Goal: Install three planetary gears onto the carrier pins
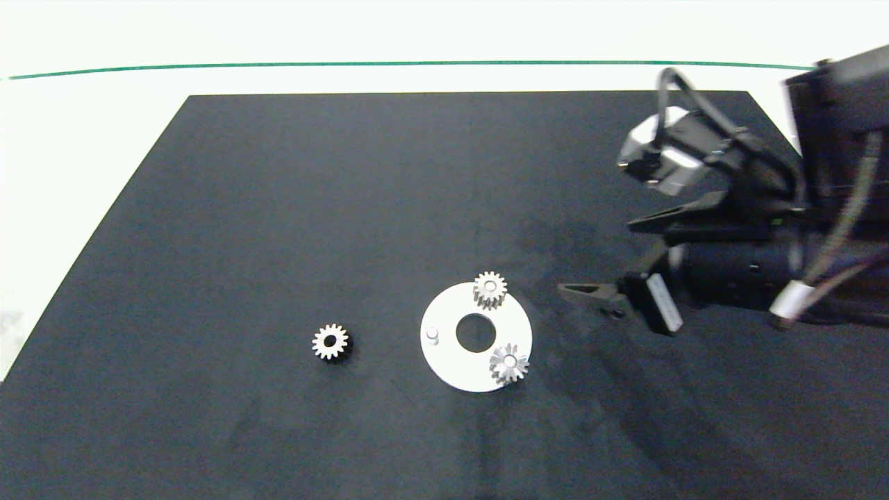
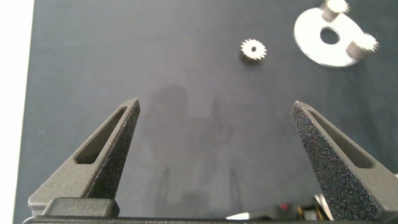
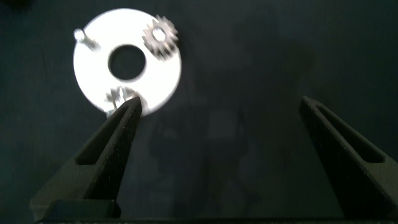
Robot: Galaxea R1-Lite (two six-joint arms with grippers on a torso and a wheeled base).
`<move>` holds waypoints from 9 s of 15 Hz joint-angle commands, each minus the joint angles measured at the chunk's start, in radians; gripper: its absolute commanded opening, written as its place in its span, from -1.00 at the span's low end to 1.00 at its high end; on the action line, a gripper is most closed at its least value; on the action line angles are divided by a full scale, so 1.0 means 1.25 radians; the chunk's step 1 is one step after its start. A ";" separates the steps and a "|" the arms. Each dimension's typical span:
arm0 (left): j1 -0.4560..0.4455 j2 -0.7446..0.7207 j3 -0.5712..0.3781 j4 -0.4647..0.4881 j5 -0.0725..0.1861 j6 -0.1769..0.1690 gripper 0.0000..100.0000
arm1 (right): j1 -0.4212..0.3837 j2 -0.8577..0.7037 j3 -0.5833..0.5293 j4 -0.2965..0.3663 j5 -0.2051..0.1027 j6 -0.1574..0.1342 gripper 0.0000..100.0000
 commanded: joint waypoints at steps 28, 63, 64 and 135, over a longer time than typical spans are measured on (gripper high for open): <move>-0.232 0.995 0.063 -0.758 0.043 0.176 1.00 | -0.373 -0.954 0.340 0.261 -0.039 -0.018 1.00; -0.219 1.060 0.041 -0.816 0.038 0.176 -0.21 | -0.364 -0.969 0.335 0.272 -0.035 -0.021 1.00; -0.220 1.062 0.041 -0.816 0.038 0.176 -0.24 | -0.364 -0.970 0.335 0.272 -0.035 -0.021 1.00; -0.522 1.175 -0.206 -0.719 0.208 0.189 -0.86 | -0.353 -0.986 0.329 0.303 -0.021 -0.020 1.00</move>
